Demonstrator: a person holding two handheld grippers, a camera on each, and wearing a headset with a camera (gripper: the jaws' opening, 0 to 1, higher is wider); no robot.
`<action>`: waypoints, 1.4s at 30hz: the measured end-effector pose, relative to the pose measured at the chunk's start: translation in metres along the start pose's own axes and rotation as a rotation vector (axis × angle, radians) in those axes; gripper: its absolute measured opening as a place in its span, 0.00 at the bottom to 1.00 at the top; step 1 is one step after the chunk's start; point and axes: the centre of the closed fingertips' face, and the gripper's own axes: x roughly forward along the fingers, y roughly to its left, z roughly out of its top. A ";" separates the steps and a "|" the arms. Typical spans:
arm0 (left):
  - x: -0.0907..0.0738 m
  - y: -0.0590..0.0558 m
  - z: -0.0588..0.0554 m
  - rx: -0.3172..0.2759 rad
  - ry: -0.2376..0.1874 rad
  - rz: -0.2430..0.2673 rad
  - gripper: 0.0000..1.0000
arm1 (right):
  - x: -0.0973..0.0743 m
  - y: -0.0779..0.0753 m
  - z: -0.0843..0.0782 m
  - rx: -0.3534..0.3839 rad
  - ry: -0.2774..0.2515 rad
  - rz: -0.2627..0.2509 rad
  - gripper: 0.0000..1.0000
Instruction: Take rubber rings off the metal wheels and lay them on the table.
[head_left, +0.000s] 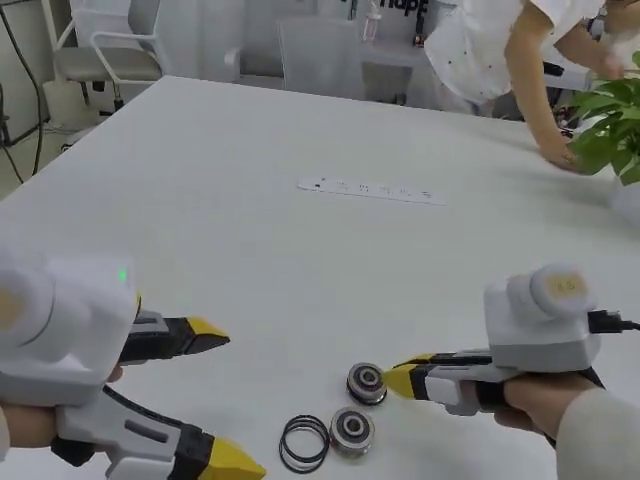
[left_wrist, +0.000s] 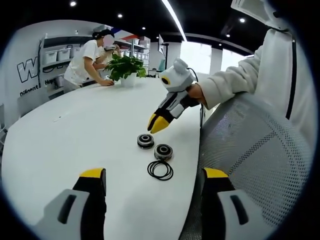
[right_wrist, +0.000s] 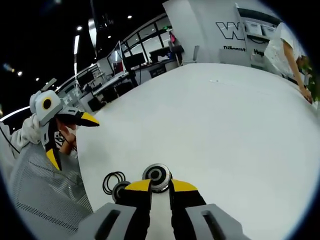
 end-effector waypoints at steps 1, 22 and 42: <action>-0.001 0.002 0.000 0.009 0.001 0.012 0.73 | 0.000 0.000 -0.002 -0.003 0.007 -0.001 0.12; -0.010 0.022 0.095 0.100 -0.177 0.096 0.64 | 0.004 0.000 -0.016 -0.027 0.064 0.005 0.15; 0.078 0.038 0.140 0.264 -0.148 0.043 0.49 | 0.003 -0.003 -0.013 -0.046 0.049 -0.005 0.15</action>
